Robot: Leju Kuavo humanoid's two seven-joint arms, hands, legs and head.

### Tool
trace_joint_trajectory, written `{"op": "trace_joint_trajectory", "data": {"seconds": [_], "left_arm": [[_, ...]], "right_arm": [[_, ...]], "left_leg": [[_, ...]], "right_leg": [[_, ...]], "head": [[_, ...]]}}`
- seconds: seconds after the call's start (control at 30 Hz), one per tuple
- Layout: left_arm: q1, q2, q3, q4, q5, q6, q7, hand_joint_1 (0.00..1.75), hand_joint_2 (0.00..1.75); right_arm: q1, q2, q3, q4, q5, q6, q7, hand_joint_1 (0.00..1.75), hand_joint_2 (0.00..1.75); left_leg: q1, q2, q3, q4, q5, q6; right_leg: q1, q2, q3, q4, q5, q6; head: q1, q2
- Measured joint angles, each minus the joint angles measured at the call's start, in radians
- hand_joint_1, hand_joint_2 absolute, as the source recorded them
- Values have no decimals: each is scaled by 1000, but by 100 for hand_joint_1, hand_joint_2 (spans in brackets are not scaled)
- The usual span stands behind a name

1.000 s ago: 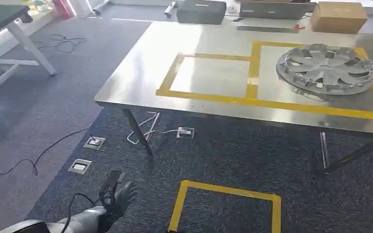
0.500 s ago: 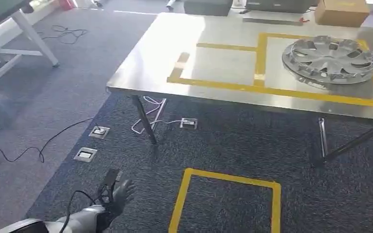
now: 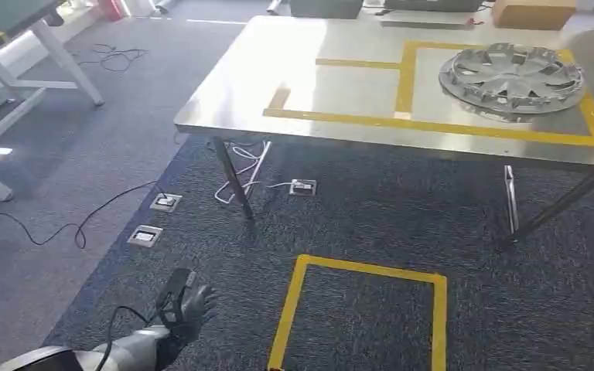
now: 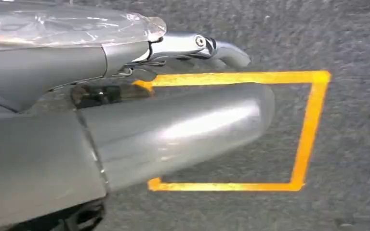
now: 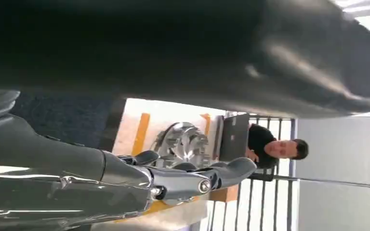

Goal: Take the parts from the cabinet and place them on the table.

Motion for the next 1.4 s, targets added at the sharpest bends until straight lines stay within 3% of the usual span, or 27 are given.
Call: {"op": "trace_joint_trajectory", "data": {"seconds": [0.07,0.1,0.13,0.23,0.27,0.3,0.33,0.43,0.5,0.57,0.6,0.63,0.67,0.73,0.77,0.8,0.83,0.87,0.97,1.07,1.13,1.17,1.23,1.27,1.3,1.33,1.4], "left_arm": [[1,3,0,0,1,0,-2,0,0],[2,5,0,0,1,0,-2,0,0],[3,5,0,0,1,0,-2,0,0],[1,5,0,0,1,0,-2,0,0],[-1,6,0,0,1,0,-2,0,0],[-4,10,0,0,1,0,-2,0,0],[-6,12,0,-2,1,0,-3,0,0],[-3,12,0,-2,10,2,-7,0,0],[-3,13,0,-2,14,3,-14,0,0],[0,14,0,-2,16,3,-24,0,0],[1,13,0,-2,16,4,-28,0,0],[3,13,0,-2,16,7,-31,0,0],[5,13,0,-2,16,9,-35,0,0],[9,14,0,-1,19,10,-44,0,0],[10,15,0,-1,19,11,-46,0,0],[11,19,0,-2,20,11,-50,0,0],[12,20,0,-2,22,12,-53,0,0],[12,23,0,-1,22,12,-60,0,0],[18,26,0,-1,29,14,-65,0,0],[24,31,0,-1,33,14,-70,0,0],[30,32,0,-1,33,14,-72,0,0],[33,32,0,-1,33,14,-72,0,0],[35,34,0,-1,30,16,-76,0,0],[35,36,0,-2,26,21,-81,0,0],[34,39,0,-1,24,22,-83,0,0],[37,43,0,-2,21,24,-86,0,0],[38,47,0,-1,19,24,-93,0,0]], "right_arm": [[-7,2,4,2,-1,0,0,0,0],[-9,2,8,3,-1,0,0,0,0],[-10,2,10,3,-1,0,0,0,0],[-15,3,16,5,-1,0,0,0,0],[-18,4,17,5,-1,0,0,0,0],[-21,4,17,5,-1,0,-1,0,0],[-23,4,18,5,-1,-1,-2,0,0],[-25,5,26,11,-11,0,-8,0,0],[-31,5,30,21,-17,3,-18,0,0],[-43,5,37,34,-21,10,-31,0,0],[-46,6,41,42,-21,12,-36,0,0],[-48,6,45,51,-21,13,-41,0,0],[-51,6,50,60,-21,16,-44,0,0],[-61,7,58,72,-21,19,-50,0,0],[-68,7,61,76,-20,20,-51,0,0],[-76,8,64,79,-18,21,-53,0,0],[-82,9,69,80,-14,21,-55,0,0],[-90,11,75,84,-8,20,-57,0,0],[-91,15,93,92,46,-15,-55,0,0],[-93,20,108,92,73,-30,-50,0,0],[-92,23,118,92,78,-33,-48,0,0],[-91,23,122,92,81,-35,-46,0,0],[-91,23,128,90,86,-42,-40,0,0],[-92,23,130,87,89,-45,-39,0,0],[-92,24,132,83,91,-47,-36,0,0],[-96,24,134,80,92,-51,-35,0,0],[-94,26,140,77,93,-51,-31,0,0]], "left_leg": [[1,0,-49,167,-111,-7],[1,0,-60,229,-125,-8],[1,0,-57,259,-105,-6],[-2,-1,62,123,2,15],[-6,-3,134,26,-2,27],[-13,-4,201,-78,-40,36],[-13,-2,214,-115,-45,30],[-17,-2,191,-135,-5,45],[-11,1,168,-140,18,59],[-11,4,144,-140,39,62],[-11,5,132,-140,50,61],[-10,5,118,-139,61,59],[-9,7,102,-137,72,56],[-5,12,70,-129,90,47],[-5,15,58,-120,95,41],[-9,16,50,-111,99,36],[-10,22,47,-102,100,33],[-12,22,40,-98,108,24],[-8,29,25,-83,111,10],[1,5,-50,113,-44,-9],[1,4,-89,235,-80,-12],[1,4,-81,235,-65,-11],[1,-3,6,107,0,-1],[0,-21,72,-1,31,8],[0,-62,112,-70,27,18],[6,-80,126,-91,29,17],[-3,-63,126,-97,28,21]], "right_leg": [[5,-3,-29,0,23,-6],[8,-4,-43,1,34,-6],[10,-5,-58,2,45,-7],[18,-5,-98,3,77,-7],[18,-3,-105,3,88,-5],[24,-3,-113,4,95,1],[18,-6,-113,-1,108,6],[14,-5,-121,-19,142,26],[8,-1,-150,40,42,33],[4,-1,-180,192,-82,43],[2,-1,-195,265,-104,48],[-1,-2,-196,321,-85,52],[-4,-2,-185,339,-37,56],[-9,-6,-104,250,45,63],[-12,-14,-41,163,41,65],[-6,-29,14,72,-18,69],[0,-28,62,5,-46,56],[0,-25,63,-14,-64,42],[-5,-10,49,-8,-45,11],[-1,5,19,-8,-21,-9],[2,19,3,-6,-8,-9],[2,27,-4,-6,-3,-8],[4,47,-13,-6,6,-5],[4,55,-15,-6,9,-2],[0,60,-17,-6,12,0],[5,69,-26,-5,15,5],[-2,87,-26,-7,21,17]], "head": [[-5,0],[-7,0],[-8,0],[-12,0],[-12,0],[-13,0],[-8,0],[-13,0],[-2,0],[4,0],[6,0],[9,0],[10,0],[11,0],[10,0],[12,0],[11,0],[10,0],[8,0],[0,0],[-1,0],[-2,0],[-4,0],[-5,0],[-6,0],[-3,0],[-12,0]]}}
